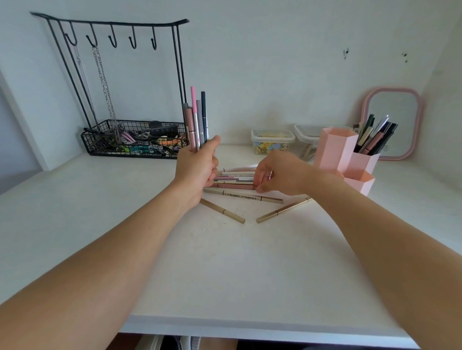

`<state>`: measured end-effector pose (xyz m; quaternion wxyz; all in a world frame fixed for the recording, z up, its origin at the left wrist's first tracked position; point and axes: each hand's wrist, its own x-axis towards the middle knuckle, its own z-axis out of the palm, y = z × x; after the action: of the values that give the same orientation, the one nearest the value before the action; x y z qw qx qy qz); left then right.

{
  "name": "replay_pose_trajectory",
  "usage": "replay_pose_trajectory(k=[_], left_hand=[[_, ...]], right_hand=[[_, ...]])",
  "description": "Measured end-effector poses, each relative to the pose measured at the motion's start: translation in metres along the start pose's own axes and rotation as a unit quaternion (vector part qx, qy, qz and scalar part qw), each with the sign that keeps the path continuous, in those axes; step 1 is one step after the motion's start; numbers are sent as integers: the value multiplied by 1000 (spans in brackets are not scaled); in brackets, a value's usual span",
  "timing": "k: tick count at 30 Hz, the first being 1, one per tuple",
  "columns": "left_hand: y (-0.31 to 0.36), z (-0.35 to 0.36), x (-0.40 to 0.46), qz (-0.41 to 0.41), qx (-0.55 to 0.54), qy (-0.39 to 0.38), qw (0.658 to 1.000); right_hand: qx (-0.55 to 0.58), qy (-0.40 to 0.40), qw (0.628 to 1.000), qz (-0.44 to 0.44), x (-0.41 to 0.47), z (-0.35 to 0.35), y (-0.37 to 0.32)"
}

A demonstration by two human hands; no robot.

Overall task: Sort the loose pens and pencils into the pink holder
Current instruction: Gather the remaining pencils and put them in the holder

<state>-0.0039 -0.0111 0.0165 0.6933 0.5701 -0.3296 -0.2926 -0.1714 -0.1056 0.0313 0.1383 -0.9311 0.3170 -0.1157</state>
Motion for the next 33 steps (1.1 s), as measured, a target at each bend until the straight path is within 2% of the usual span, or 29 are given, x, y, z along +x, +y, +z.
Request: replay_pose_trajectory(k=[11, 15, 17, 20, 22, 27, 33], left_hand=[[1, 0, -2, 0, -10, -17, 1000], [2, 1, -5, 12, -33, -23, 999], [3, 2, -8, 21, -33, -35, 999], [2, 4, -11, 33, -25, -57, 997], [1, 6, -15, 51, -21, -75, 996], [0, 11, -23, 86, -3, -78, 993], [-5, 11, -15, 81, 78, -21, 993]], right_hand=[[-18, -7, 1000, -2, -3, -6, 4], [72, 22, 996, 36, -2, -13, 3], [160, 19, 986, 38, -3, -10, -3], [321, 17, 947, 16, -5, 1, -19], [382, 30, 924, -7, -5, 8, -30], [396, 91, 913, -33, -4, 16, -39], [444, 93, 891, -20, -4, 22, -42]])
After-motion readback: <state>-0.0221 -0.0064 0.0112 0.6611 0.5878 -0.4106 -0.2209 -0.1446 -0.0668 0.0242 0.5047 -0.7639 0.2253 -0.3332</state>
